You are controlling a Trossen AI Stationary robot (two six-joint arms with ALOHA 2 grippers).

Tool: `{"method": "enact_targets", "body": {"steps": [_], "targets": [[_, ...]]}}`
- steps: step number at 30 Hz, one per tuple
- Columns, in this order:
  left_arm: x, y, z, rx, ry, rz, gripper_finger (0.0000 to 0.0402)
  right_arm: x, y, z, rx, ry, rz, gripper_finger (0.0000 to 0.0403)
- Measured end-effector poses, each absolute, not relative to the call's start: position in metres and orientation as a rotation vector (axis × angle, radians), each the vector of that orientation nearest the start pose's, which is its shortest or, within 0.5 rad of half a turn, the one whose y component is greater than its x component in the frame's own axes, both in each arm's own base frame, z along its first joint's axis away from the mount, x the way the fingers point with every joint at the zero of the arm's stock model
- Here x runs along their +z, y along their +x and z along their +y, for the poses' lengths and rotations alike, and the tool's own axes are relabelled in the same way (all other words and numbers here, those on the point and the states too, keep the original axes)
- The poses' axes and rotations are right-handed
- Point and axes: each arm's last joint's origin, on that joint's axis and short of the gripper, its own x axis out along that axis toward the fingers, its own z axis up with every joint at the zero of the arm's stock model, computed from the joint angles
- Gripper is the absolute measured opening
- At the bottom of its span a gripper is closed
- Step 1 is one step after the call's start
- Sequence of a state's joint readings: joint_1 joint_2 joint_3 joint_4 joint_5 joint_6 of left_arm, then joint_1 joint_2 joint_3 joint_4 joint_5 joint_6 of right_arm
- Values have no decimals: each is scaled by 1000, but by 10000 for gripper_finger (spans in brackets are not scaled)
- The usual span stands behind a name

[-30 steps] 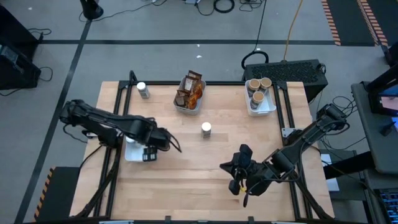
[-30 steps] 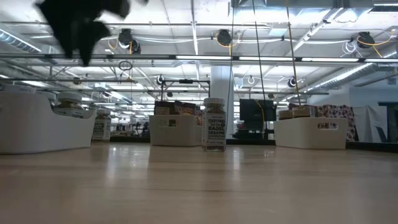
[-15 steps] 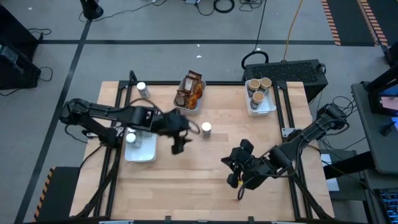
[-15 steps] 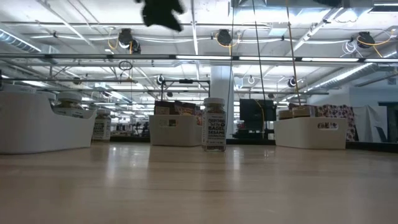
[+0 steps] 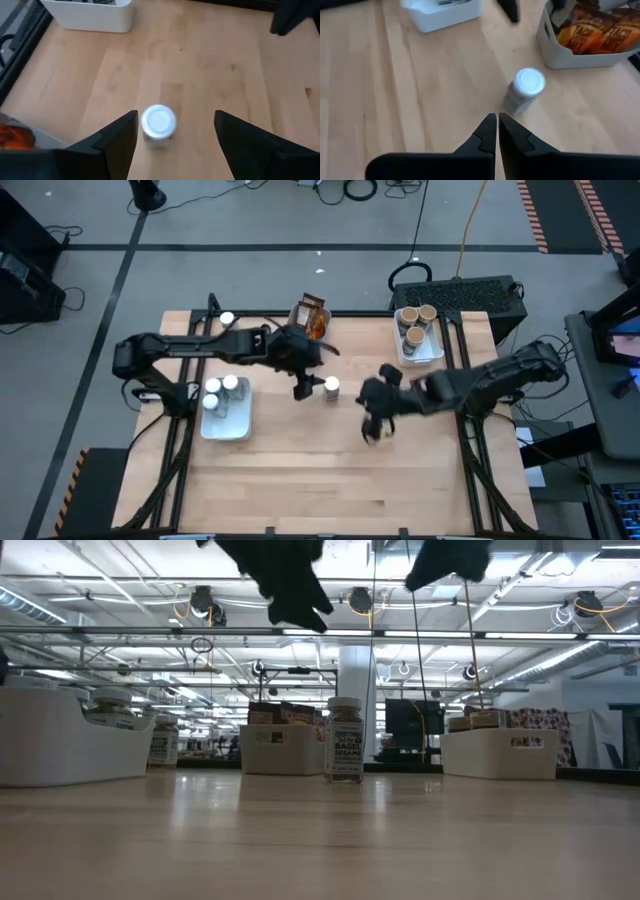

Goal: Sort spices by type
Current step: Put the white spice bottle into the bottom white bin

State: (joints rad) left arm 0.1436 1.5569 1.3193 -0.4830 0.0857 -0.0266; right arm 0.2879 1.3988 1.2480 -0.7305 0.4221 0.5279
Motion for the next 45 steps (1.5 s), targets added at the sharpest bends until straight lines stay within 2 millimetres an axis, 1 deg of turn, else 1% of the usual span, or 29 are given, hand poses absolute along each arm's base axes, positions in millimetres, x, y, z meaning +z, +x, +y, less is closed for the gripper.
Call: {"method": "enact_targets", "body": {"steps": [2, 4, 8, 12, 19, 23, 27, 30, 36, 39, 45], "targets": [[296, 343, 55, 39, -94, 728, 262, 317, 280, 50, -311, 216, 754, 0], [284, 348, 62, 15, -66, 775, 262, 319, 281, 33, -271, 232, 717, 0], [266, 358, 67, -41, -32, 803, 262, 312, 270, 6, -272, 252, 670, 0], [258, 365, 69, -41, -31, 799, 262, 303, 253, -11, -314, 275, 641, 0], [249, 381, 73, 34, -101, 726, 262, 280, 228, -31, -204, 321, 590, 0], [245, 383, 74, 111, -125, 730, 262, 271, 218, -35, -155, 331, 604, 0], [244, 382, 70, 97, -75, 750, 271, 271, 213, -37, -114, 304, 609, 0], [244, 383, 65, 64, -20, 750, 296, 271, 212, -37, -78, 280, 618, 0], [244, 384, 57, 44, -1, 762, 364, 271, 211, -38, -49, 237, 619, 0], [242, 383, 56, 33, 29, 783, 384, 271, 211, -38, -22, 230, 620, 0], [217, 393, 56, 36, 10, 836, 391, 270, 211, -37, -17, 224, 630, 0]]}}
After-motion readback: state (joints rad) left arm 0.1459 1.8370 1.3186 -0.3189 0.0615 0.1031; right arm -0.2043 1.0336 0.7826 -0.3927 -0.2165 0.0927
